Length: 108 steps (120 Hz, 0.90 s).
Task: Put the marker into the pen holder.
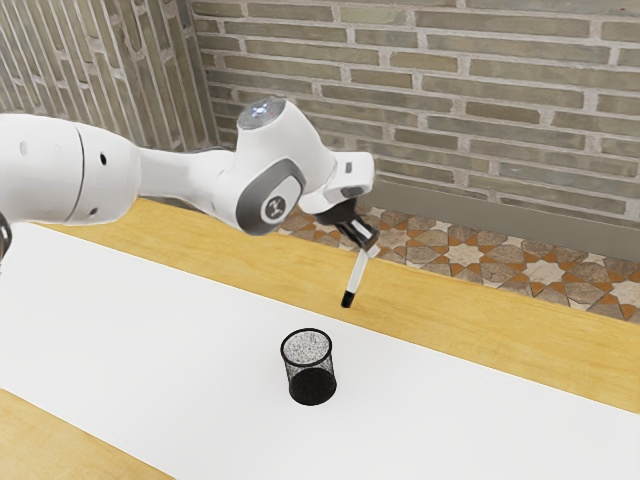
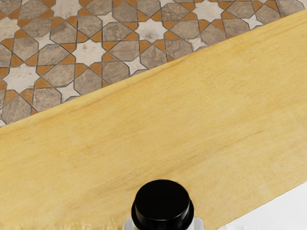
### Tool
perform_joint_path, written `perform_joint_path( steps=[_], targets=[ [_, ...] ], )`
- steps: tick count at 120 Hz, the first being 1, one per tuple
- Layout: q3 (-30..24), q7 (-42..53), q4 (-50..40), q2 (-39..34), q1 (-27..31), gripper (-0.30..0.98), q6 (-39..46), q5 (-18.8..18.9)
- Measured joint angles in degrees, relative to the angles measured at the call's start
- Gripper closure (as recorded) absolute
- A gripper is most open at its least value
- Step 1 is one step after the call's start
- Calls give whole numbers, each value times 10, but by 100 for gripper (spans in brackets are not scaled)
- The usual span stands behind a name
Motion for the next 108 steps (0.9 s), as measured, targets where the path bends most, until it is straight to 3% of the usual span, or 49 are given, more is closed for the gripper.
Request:
perform_joint_path(
  steps=[34, 75, 108],
  targets=[
    [4, -20, -71, -32, 19, 77, 38, -29],
    [-4, -35, -201, -166, 5, 76, 52, -69],
    [-5, -46, -252, -188, 11, 75, 54, -82]
  ],
)
